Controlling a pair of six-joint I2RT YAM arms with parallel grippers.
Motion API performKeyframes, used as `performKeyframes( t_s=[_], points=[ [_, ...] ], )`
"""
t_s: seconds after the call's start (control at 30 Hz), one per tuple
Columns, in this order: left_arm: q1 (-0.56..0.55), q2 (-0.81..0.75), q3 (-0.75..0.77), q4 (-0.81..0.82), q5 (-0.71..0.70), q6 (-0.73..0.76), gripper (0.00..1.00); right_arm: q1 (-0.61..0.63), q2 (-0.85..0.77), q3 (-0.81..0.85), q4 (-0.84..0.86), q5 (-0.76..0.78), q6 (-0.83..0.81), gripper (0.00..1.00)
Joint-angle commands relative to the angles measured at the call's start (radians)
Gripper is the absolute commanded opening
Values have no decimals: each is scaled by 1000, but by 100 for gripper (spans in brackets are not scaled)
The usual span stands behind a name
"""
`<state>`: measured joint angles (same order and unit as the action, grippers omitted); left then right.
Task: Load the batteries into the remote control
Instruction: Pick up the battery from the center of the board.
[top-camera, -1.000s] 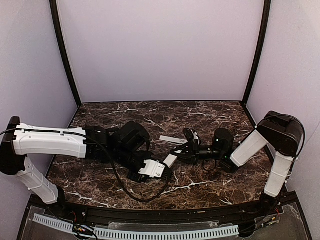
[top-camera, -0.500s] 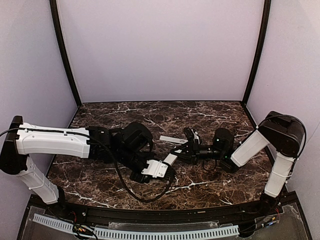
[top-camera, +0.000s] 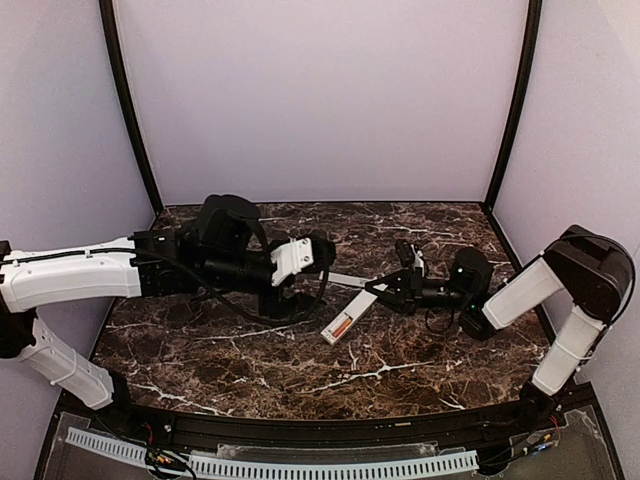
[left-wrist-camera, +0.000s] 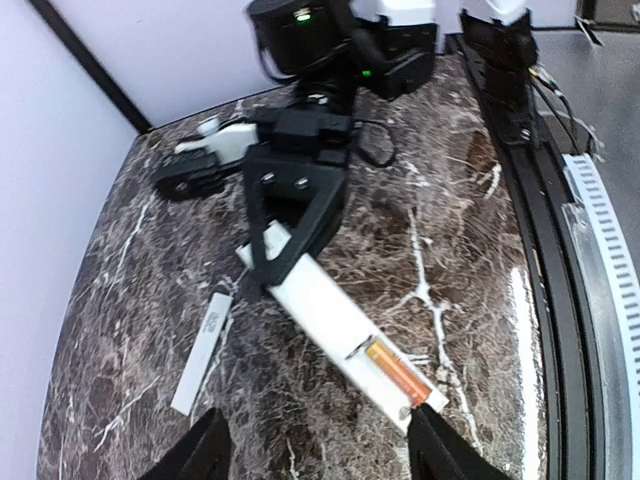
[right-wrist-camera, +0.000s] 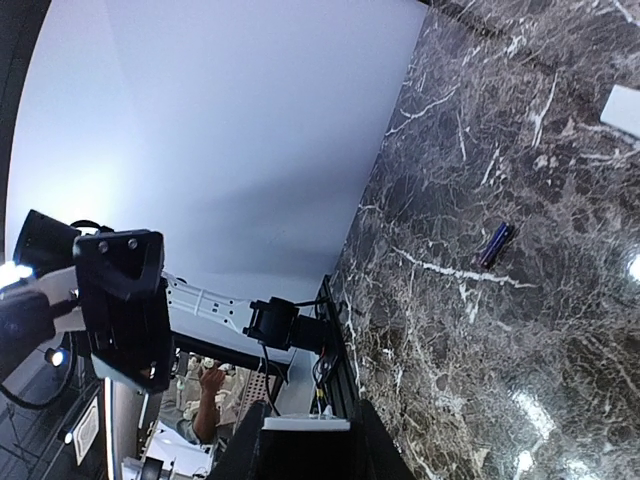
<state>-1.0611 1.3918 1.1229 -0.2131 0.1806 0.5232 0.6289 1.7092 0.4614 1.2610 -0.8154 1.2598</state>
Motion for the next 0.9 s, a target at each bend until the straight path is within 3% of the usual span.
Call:
performKeyframes(
  t_s=[0.0,0.33,0.77,0.87],
  points=[
    [91,-14,10,0,-73,-270,64,-53,-117,-8,-107,-20,-134,0],
    [292,158,61,-203,-36,-565,60,-119,-281,28,-463,-12,-355,0],
    [312,433,231,-404,-98,-622,50,-132,-380,58,-665,0,-513,0],
    [313,475,252,-425,-99,-615,44,-132,-385,68,-699,5,-538,0]
  ],
)
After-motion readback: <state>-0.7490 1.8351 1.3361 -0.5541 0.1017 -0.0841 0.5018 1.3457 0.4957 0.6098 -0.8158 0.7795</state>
